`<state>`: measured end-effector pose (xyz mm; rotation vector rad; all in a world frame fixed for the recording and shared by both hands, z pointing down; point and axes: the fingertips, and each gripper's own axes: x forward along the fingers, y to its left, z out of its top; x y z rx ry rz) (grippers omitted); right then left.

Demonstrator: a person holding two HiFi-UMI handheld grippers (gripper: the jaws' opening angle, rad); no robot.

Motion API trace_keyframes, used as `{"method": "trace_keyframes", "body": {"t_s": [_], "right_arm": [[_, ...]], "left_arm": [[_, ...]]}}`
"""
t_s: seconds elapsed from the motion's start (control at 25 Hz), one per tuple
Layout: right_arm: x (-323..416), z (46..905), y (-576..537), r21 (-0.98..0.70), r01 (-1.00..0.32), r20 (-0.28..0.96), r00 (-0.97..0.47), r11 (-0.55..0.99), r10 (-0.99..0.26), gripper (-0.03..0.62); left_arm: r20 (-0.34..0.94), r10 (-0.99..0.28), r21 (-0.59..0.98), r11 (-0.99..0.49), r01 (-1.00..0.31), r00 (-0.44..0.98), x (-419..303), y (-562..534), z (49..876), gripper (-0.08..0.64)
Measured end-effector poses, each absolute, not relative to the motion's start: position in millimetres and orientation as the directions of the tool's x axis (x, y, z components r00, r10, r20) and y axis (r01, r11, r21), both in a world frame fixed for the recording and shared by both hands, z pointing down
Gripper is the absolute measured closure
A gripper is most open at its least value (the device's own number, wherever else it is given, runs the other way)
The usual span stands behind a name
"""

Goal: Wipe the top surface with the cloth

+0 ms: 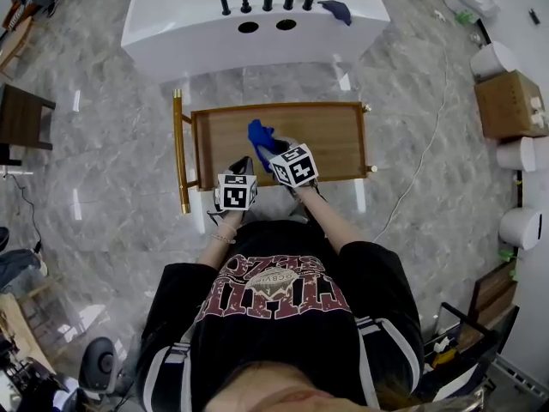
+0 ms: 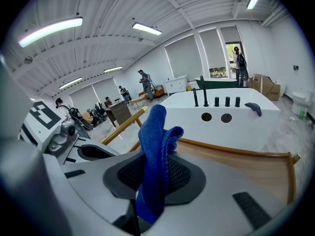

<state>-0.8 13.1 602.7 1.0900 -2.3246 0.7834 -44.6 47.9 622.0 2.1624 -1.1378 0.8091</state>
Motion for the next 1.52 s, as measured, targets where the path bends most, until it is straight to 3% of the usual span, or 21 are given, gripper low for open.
{"method": "trace_keyframes", "body": {"t_s": [0.92, 1.52], "right_arm": [[52.0, 462.0, 12.7, -0.170, -0.851, 0.390, -0.522, 0.497, -0.759, 0.495], [87.7, 385.8, 21.1, -0.121, -0.895, 0.251, -0.446, 0.430, -0.859, 0.495]], "left_arm": [[0.485, -0.660, 0.208, -0.550, -0.809, 0.574, 19.5, 13.1, 488.7, 0.512], [0.276, -0.721, 0.121, -0.630, -0.767, 0.635, 54.6, 14.7, 384.8, 0.512]]}}
